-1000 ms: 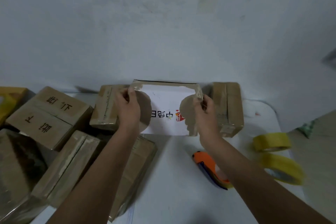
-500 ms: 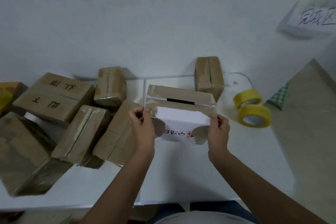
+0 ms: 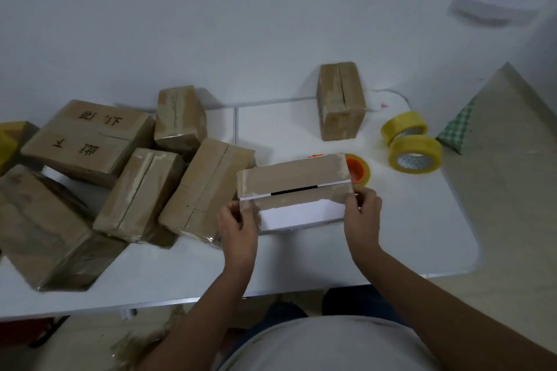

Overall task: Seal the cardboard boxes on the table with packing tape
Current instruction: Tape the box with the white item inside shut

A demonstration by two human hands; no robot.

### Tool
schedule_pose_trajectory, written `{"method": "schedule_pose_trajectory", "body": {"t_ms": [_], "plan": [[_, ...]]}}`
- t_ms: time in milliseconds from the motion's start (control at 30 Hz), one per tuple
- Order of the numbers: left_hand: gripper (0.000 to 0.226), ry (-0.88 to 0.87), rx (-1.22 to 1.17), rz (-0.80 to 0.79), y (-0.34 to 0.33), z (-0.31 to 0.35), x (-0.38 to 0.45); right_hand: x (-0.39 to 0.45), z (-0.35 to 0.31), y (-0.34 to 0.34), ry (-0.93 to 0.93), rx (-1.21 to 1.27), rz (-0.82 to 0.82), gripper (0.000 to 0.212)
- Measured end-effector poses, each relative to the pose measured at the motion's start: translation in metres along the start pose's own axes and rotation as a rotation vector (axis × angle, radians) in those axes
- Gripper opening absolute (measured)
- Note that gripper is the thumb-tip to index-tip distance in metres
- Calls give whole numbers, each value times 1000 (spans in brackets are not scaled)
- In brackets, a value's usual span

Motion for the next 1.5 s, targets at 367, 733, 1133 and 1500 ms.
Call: {"method": "schedule_pose_trajectory", "body": {"t_ms": [367,733,1133,1500], "plan": [[40,34,108,77,0,-23,20,34,25,1,89,-292,-228,19],[39,-229,284,51,9,-12,14,129,34,-31,146,-848,-533,42],[34,-103,203,87,5,-5,18,147,9,-22,106,-934,-635,17],[36,-212,233,-5,-61,36,30,137,-125,7,227,-290,-501,55]]}}
Point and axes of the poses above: each hand's wrist, its own x-axis towards the middle knuckle, its own y-axis out of the back of the hand, z = x × y, the point moved 3 cm from there along x, towards the middle knuckle, and after that the axes turned 15 degrees about x, right-handed, at the moved point
